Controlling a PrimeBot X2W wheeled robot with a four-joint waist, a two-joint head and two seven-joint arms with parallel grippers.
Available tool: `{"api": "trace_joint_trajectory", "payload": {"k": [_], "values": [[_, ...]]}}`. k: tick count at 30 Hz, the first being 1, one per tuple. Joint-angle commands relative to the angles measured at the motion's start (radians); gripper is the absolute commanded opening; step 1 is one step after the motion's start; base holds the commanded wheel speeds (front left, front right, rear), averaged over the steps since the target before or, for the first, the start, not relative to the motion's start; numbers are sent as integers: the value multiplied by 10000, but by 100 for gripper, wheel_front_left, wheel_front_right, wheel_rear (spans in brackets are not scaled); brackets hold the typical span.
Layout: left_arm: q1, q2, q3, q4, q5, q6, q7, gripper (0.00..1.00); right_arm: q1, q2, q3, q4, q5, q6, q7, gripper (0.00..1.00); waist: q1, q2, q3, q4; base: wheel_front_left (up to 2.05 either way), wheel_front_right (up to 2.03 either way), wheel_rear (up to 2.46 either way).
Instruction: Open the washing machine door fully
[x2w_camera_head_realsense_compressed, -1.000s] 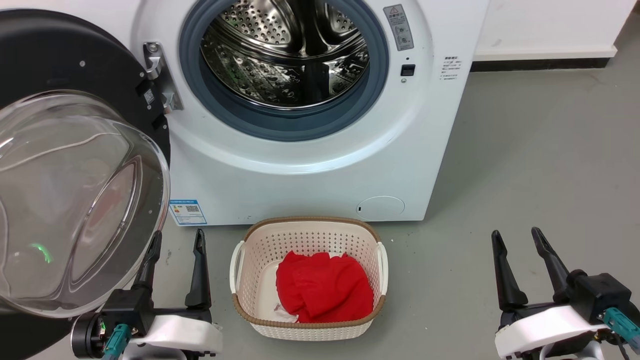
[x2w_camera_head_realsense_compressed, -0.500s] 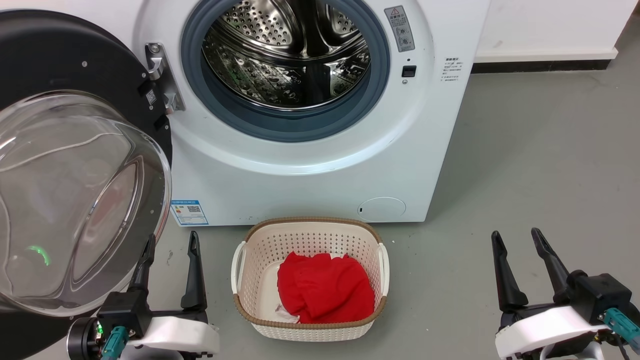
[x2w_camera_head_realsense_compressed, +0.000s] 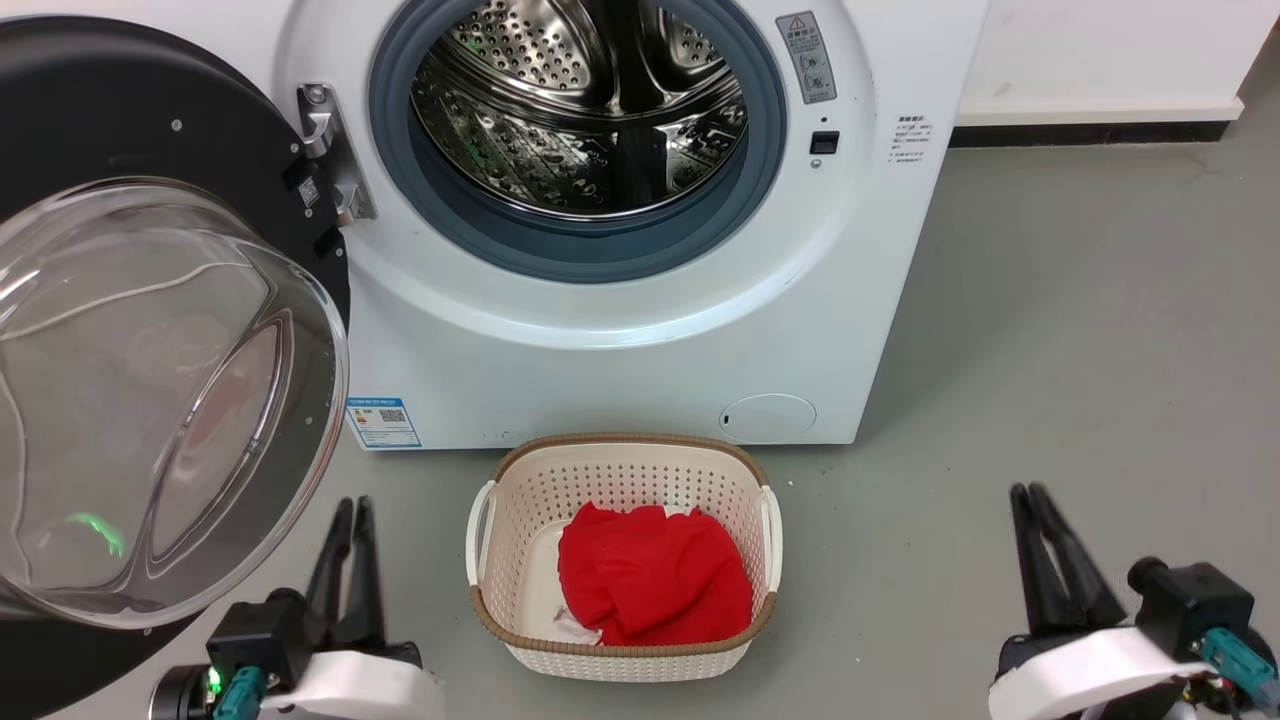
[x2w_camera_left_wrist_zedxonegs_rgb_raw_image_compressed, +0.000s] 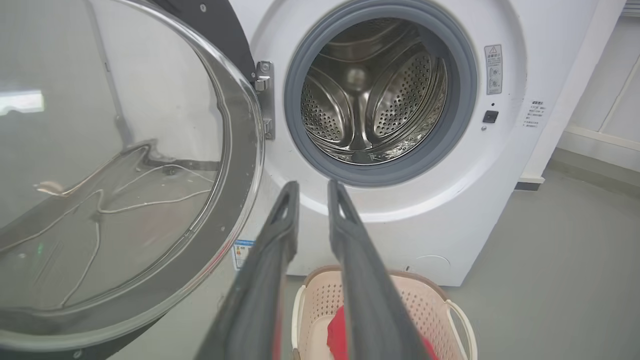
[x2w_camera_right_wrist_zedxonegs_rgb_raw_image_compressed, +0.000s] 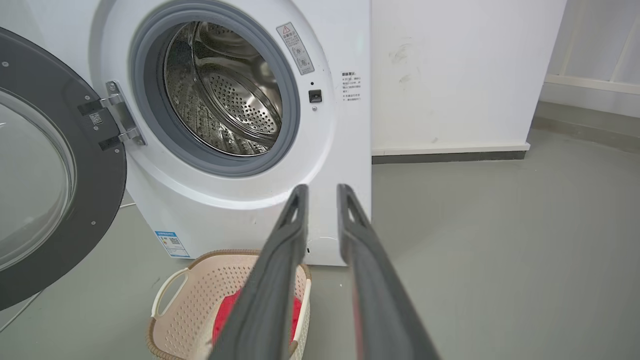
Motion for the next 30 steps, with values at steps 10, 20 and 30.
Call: {"api": "trace_joint_trajectory", "payload": {"k": [10,20,30], "values": [[-320,-30,268,157,-2133,-254,570,0,-262,-102,-31,146,2319,-1,283,0,0,0,2,-3,0,0,0],[-458,-81,406,306,-3862,-459,988,0,-451,-169,-78,382,4149,-1,536,0,0,0,4,-6,0,0,0],[-582,-122,538,448,-5248,-624,1341,0,-595,-210,-130,558,5610,-1,752,0,0,0,6,-8,0,0,0]]}}
